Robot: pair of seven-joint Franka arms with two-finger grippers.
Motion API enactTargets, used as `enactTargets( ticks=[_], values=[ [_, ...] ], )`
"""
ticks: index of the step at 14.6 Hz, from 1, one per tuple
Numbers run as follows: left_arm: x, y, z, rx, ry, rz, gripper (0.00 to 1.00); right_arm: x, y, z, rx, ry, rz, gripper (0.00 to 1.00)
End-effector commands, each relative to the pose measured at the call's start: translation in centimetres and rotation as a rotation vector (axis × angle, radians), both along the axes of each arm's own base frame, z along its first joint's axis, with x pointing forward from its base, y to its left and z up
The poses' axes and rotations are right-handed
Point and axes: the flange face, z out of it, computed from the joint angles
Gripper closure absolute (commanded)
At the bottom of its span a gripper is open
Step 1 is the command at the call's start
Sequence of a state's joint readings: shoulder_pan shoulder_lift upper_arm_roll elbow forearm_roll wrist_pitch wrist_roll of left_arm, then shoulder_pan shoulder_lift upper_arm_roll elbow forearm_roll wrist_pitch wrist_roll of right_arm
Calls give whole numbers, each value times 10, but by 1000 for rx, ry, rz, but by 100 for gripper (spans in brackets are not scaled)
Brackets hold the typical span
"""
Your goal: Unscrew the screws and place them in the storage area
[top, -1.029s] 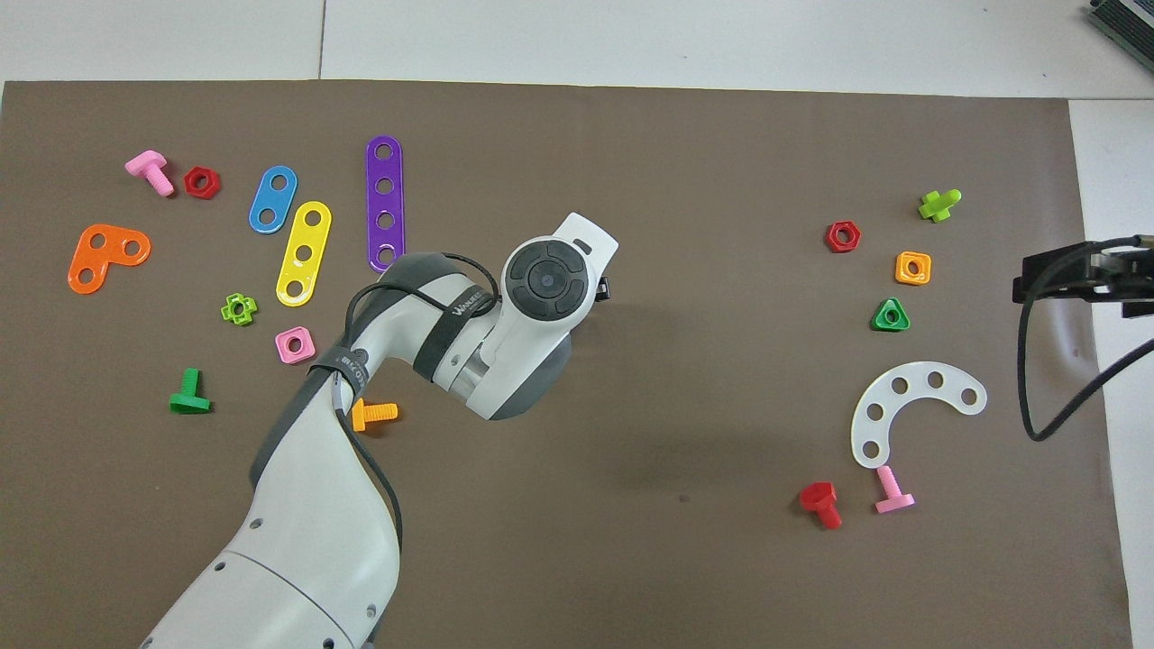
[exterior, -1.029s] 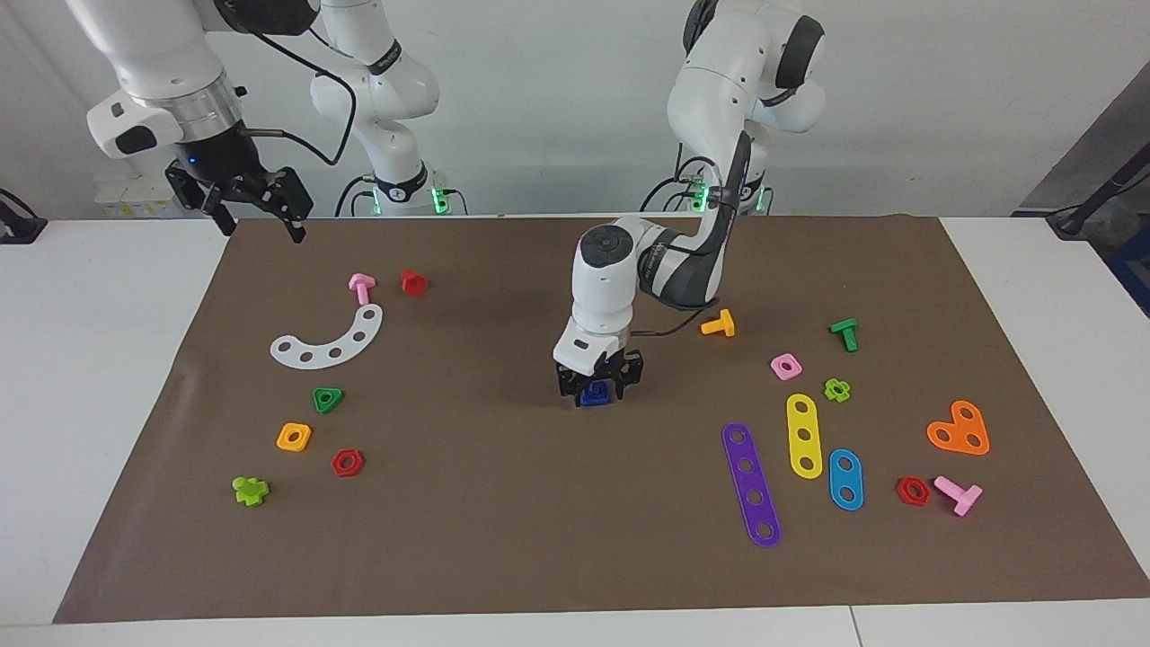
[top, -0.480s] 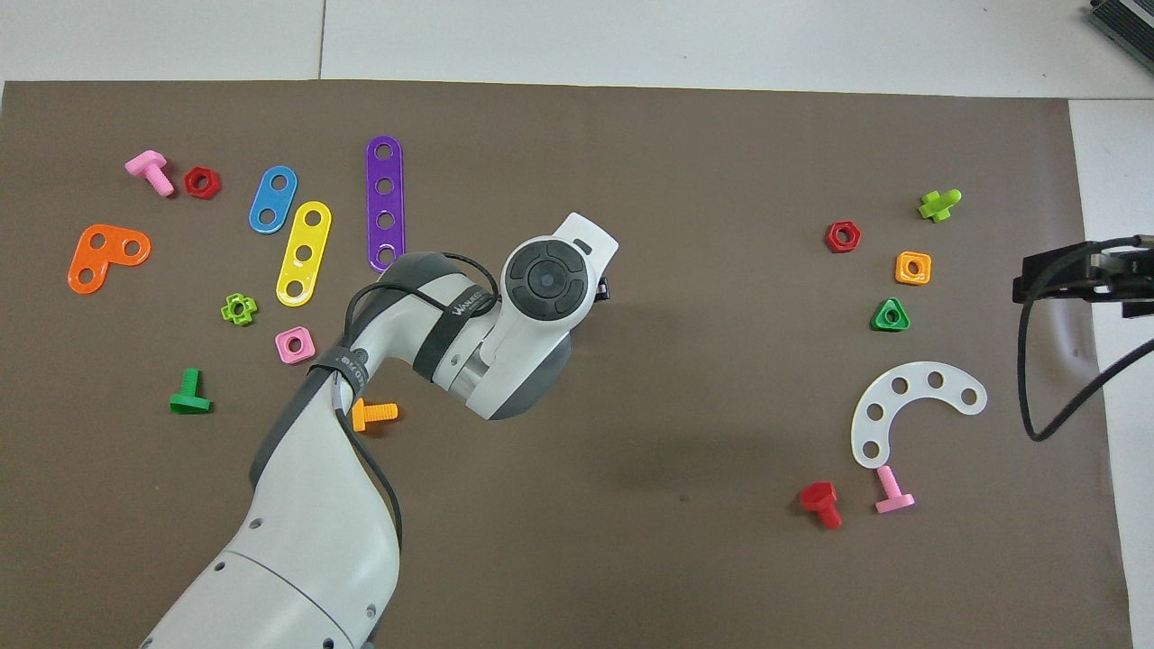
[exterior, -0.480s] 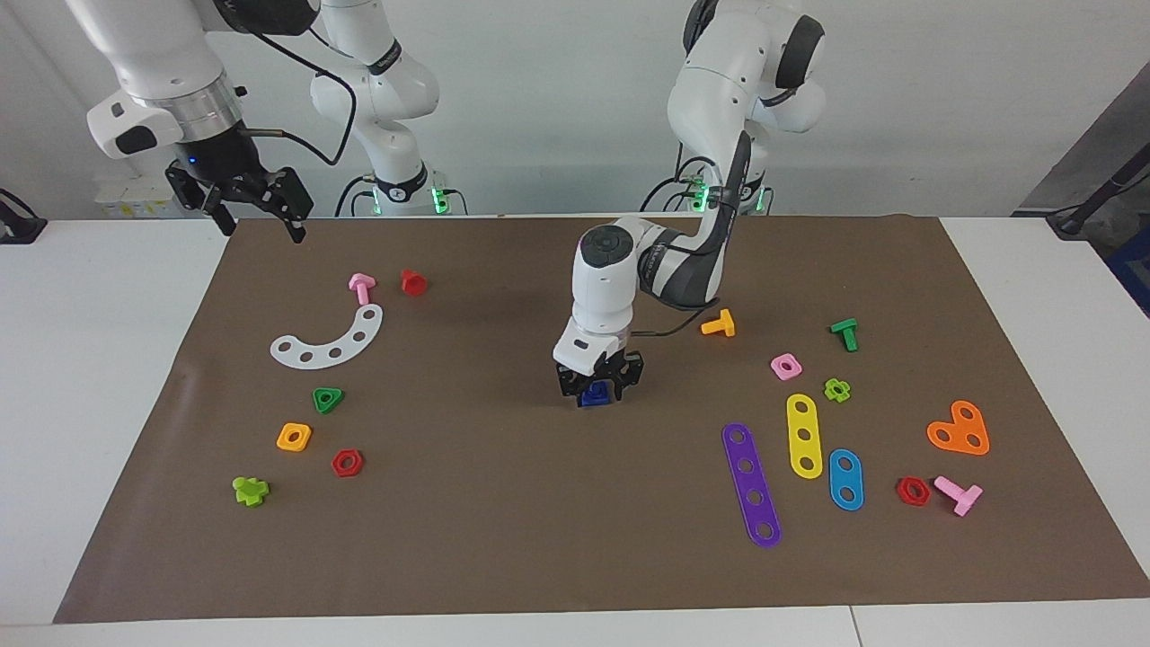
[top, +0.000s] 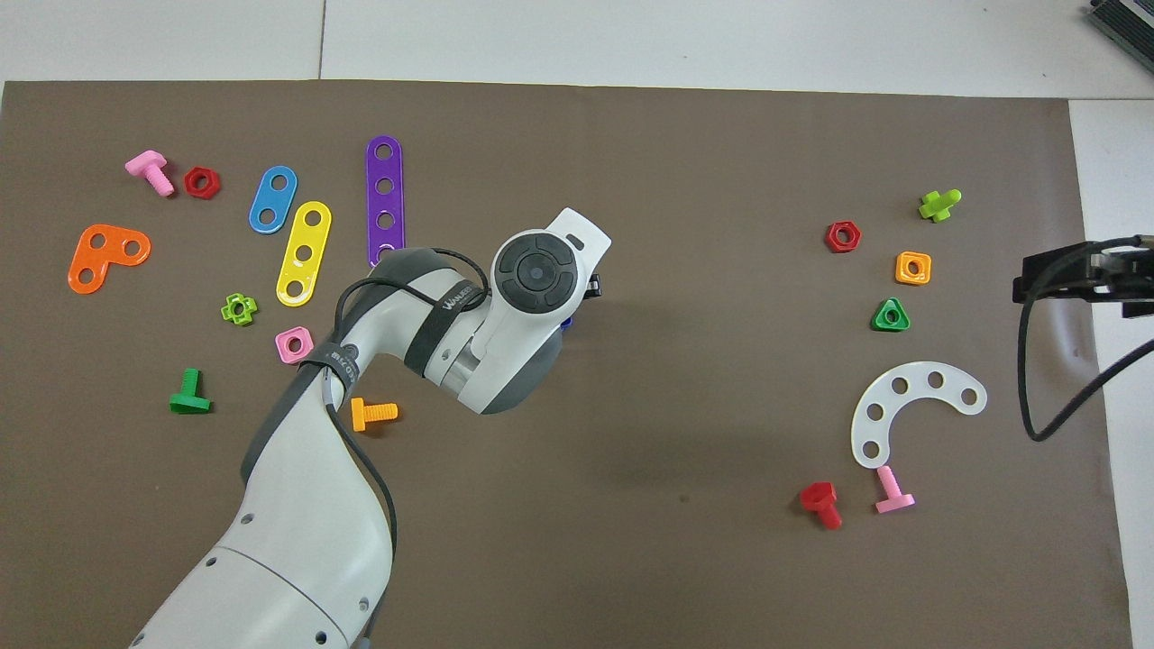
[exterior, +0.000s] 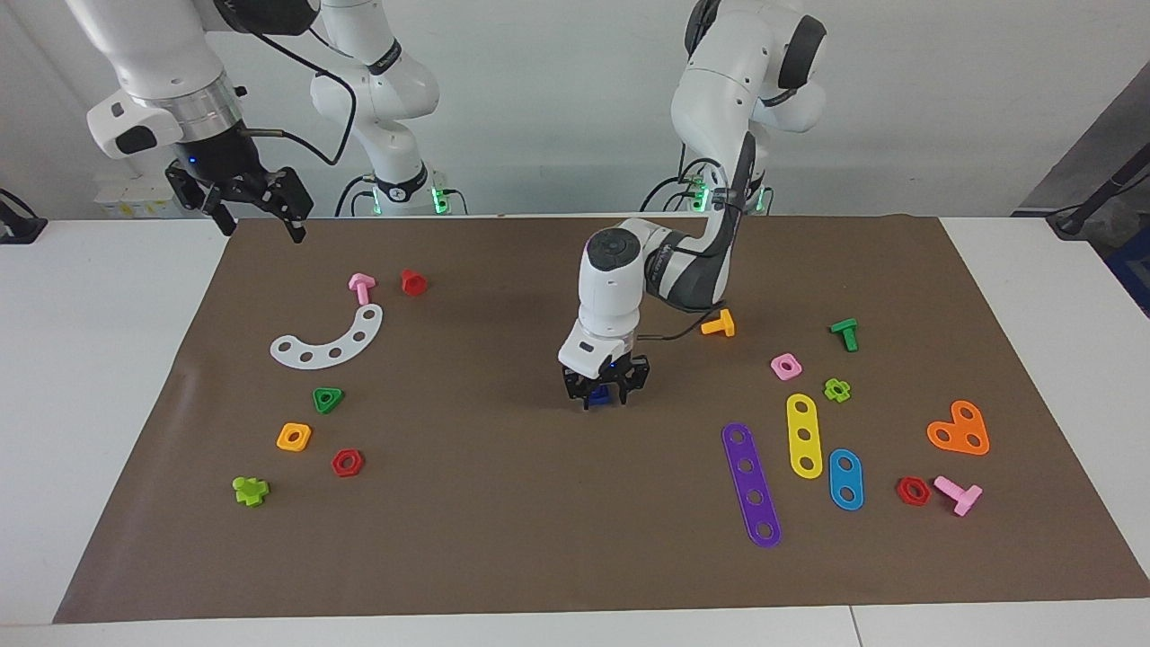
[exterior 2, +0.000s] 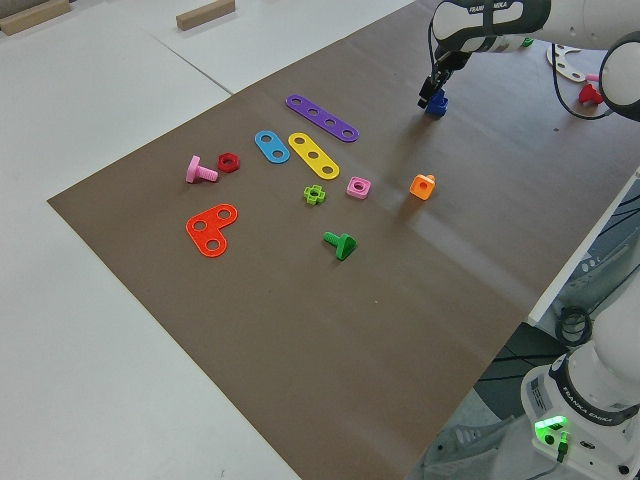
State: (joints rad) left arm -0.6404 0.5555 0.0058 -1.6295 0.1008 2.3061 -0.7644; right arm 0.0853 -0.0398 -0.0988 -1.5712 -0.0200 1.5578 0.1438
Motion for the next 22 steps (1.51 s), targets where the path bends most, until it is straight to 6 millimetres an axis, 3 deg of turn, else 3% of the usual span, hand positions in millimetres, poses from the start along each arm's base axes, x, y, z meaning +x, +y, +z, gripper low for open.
enactTargets(
  ticks=[1, 7, 14, 22],
  values=[
    [3, 2, 0, 14, 0, -15, 37, -7, 0, 1, 9, 7, 18, 0],
    [-1, -5, 2, -12, 11, 5, 45, -7, 0, 1, 9, 7, 18, 0],
    [1, -4, 6, -37, 37, 36, 33, -7, 0, 1, 9, 7, 18, 0],
    [-5, 1, 0, -13, 107, 58, 34, -7, 0, 1, 9, 7, 18, 0]
  ],
)
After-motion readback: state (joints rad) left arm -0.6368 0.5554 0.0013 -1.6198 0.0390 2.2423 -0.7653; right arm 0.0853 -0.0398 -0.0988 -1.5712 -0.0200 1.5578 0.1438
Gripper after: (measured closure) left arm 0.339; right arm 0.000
